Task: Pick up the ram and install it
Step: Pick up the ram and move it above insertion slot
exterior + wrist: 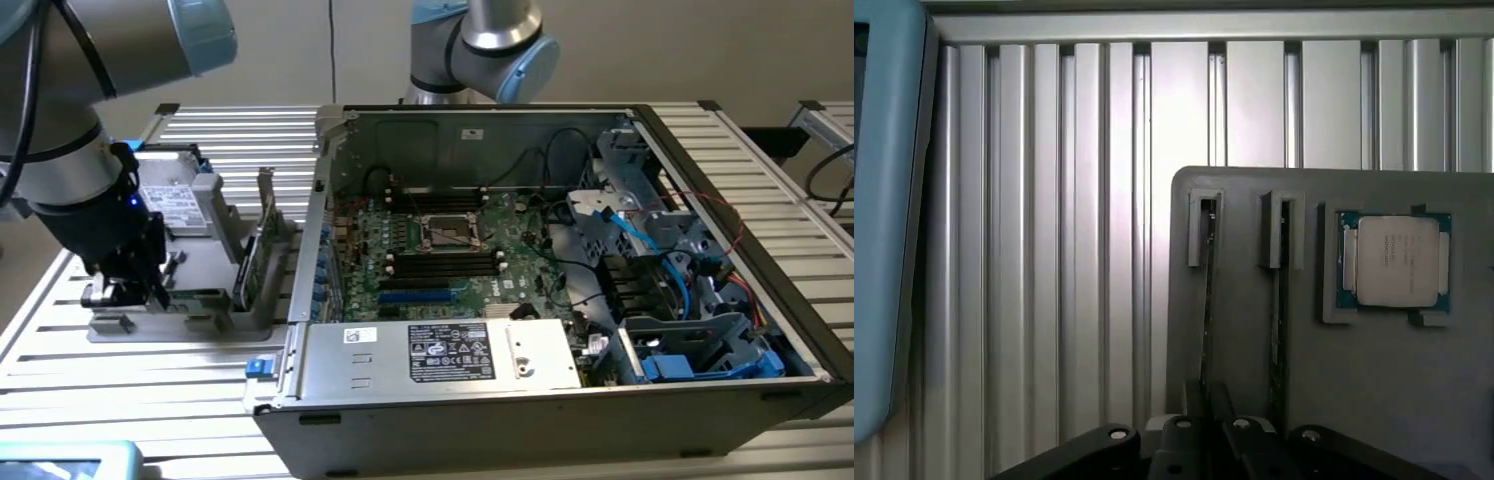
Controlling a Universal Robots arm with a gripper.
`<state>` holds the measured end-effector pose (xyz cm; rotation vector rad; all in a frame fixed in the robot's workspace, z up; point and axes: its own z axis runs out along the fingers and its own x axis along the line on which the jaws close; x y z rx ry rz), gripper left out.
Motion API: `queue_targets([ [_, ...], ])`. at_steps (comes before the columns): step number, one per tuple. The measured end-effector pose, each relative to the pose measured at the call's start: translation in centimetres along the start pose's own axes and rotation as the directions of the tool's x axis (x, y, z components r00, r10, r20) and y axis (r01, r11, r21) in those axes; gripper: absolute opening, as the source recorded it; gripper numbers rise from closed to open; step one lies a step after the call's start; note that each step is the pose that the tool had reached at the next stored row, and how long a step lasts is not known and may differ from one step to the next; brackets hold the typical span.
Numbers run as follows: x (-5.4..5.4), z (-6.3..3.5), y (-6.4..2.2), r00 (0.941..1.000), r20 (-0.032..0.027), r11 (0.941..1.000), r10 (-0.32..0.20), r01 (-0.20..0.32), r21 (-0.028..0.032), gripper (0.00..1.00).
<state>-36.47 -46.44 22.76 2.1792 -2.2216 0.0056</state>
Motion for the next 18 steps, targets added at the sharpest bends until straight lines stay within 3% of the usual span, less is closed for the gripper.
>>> queue_targets([
  [13,0.1,-5.91,0.09,1.0,-0.0001,1.0,-0.007,0.007,0.0001,0.14],
  [18,0.3,-8.21,-0.27,0.9999,-0.0001,0.9999,-0.012,0.012,0.0004,0.14],
])
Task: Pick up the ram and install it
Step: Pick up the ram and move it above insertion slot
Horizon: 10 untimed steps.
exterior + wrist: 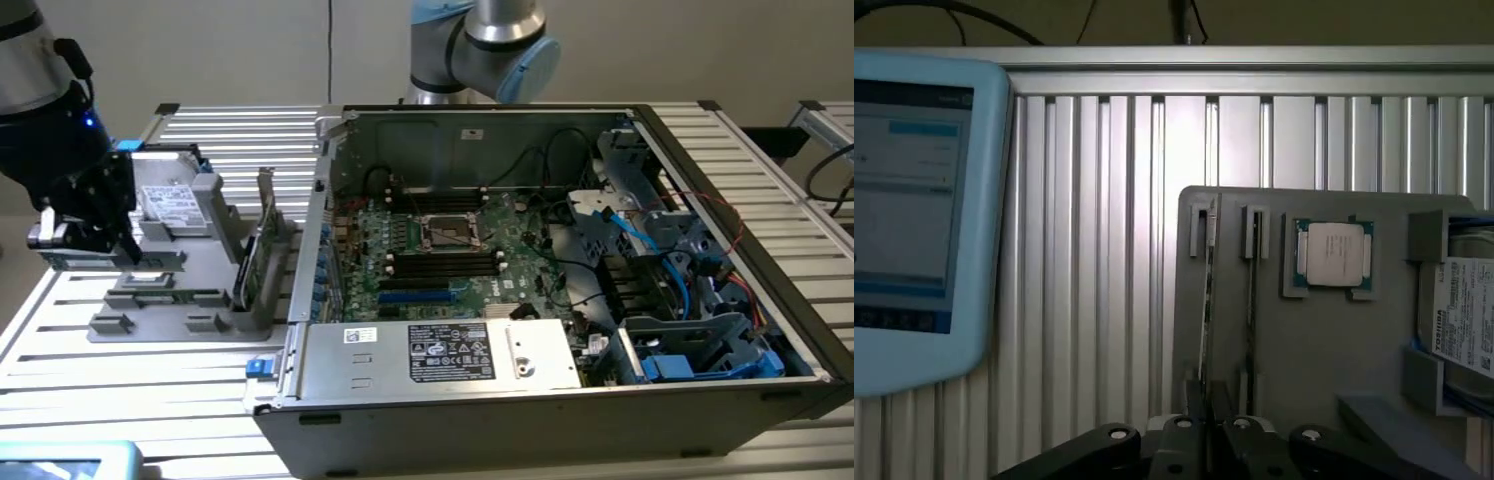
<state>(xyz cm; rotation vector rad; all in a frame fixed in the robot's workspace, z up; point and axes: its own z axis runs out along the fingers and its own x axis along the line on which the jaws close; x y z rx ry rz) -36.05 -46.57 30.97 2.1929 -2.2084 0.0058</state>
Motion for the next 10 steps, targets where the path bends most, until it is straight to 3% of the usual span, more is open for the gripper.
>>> queue_targets([
  [10,0.9,-4.57,-1.83,1.0,0.0048,1.0,-0.008,0.008,-0.0009,0.14],
])
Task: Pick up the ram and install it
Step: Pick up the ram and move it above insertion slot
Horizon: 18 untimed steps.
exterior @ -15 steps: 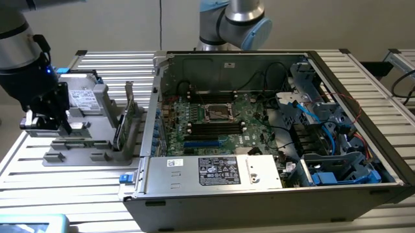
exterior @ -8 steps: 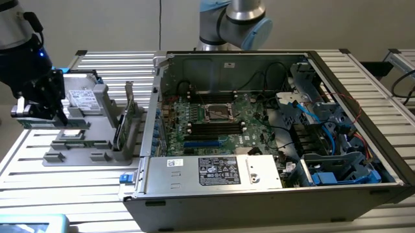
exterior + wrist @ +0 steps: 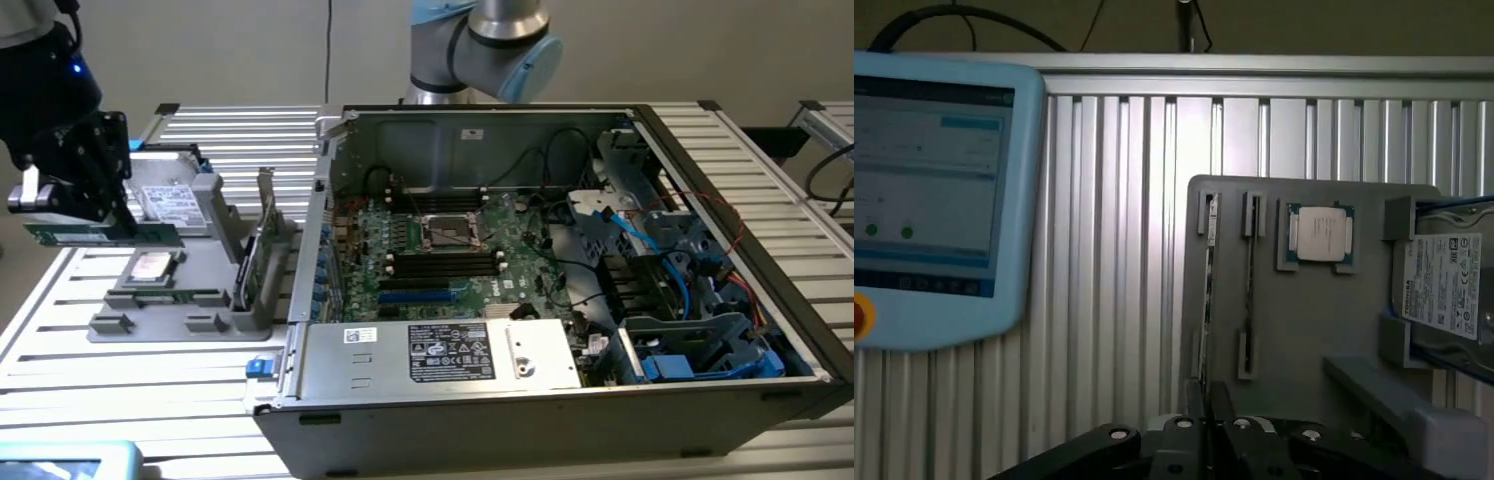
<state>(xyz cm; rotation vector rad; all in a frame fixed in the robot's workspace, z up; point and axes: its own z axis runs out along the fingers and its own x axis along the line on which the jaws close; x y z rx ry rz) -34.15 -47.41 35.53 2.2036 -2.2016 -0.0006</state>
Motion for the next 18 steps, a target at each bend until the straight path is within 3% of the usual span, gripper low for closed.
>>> queue_targets([
  [11,1.0,-5.02,-3.24,1.0,0.0004,1.0,0.0,0.0,-0.0036,0.14],
  [18,1.3,-8.26,-5.77,1.0,0.0005,1.0,-0.001,0.001,-0.0089,0.14],
])
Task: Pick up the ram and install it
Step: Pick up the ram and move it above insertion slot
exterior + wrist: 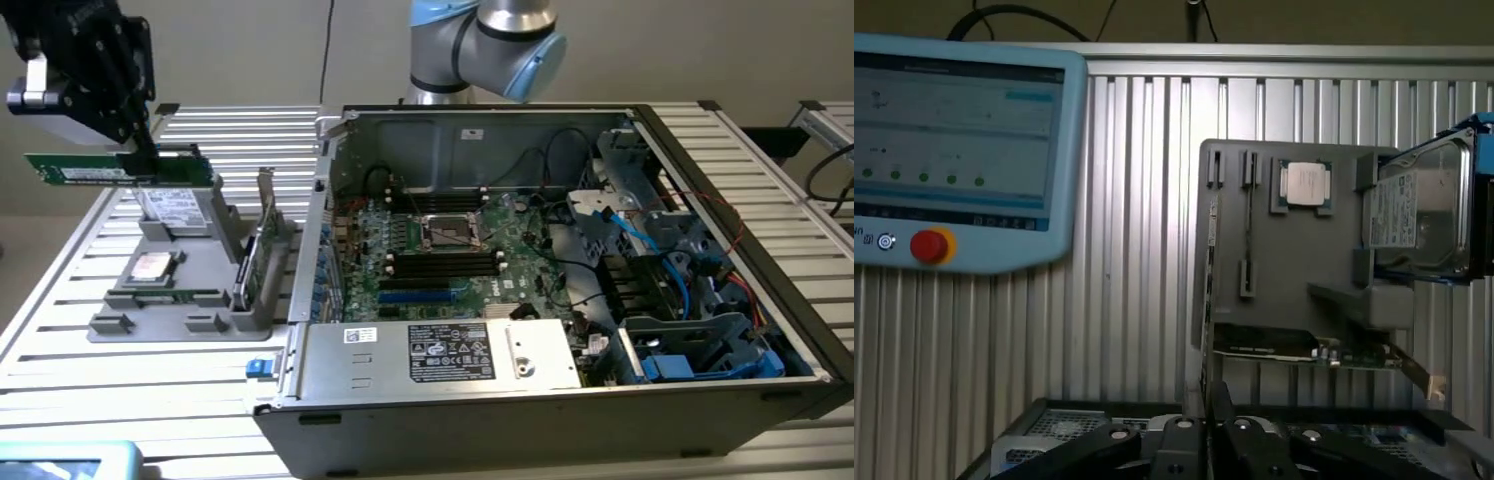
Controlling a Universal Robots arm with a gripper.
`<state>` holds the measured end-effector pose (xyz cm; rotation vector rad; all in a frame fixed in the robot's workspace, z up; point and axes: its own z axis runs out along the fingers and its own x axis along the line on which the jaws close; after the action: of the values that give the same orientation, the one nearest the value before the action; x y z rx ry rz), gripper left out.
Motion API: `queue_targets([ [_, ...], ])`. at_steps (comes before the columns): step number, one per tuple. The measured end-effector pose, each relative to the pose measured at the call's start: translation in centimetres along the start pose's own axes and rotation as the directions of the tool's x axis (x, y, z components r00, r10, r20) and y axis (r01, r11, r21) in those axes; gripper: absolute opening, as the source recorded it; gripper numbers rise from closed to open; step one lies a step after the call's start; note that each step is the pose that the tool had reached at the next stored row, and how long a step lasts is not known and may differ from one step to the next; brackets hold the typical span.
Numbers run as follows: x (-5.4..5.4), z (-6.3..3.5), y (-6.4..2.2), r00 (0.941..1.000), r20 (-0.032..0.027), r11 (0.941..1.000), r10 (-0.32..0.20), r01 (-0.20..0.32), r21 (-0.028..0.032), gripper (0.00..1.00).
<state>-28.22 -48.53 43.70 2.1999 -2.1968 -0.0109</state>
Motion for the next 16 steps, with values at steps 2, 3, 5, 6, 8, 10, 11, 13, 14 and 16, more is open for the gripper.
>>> queue_targets([
  [2,0.1,-0.85,-0.73,1.0,0.0,1.0,0.0,0.0,-0.0026,0.14],
  [3,0.1,-1.24,-1.09,1.0,0.0,1.0,0.0,0.0,-0.0041,0.14],
  [5,0.2,-2.01,-1.79,1.0,0.0,1.0,0.0,0.0,-0.0075,0.14],
  [6,0.3,-2.33,-2.12,1.0,0.0,1.0,0.0,0.0,-0.0095,0.14],
  [8,0.3,-2.71,-2.82,1.0,0.0003,0.9999,0.0,0.0,-0.0129,0.14],
  [10,0.3,-2.89,-3.52,1.0,0.0014,0.9999,0.0,0.0,-0.0157,0.14],
  [11,0.4,-2.95,-3.86,1.0,0.0026,0.9999,0.0,0.0,-0.017,0.14],
  [13,0.4,-3.02,-4.56,1.0,0.0056,0.9998,-0.001,0.001,-0.0196,0.14],
  [14,0.4,-3.03,-4.92,1.0,0.0075,0.9998,-0.001,0.001,-0.0208,0.14],
  [16,0.4,-3.05,-5.69,0.9999,0.0111,0.9997,-0.001,0.001,-0.0231,0.14],
])
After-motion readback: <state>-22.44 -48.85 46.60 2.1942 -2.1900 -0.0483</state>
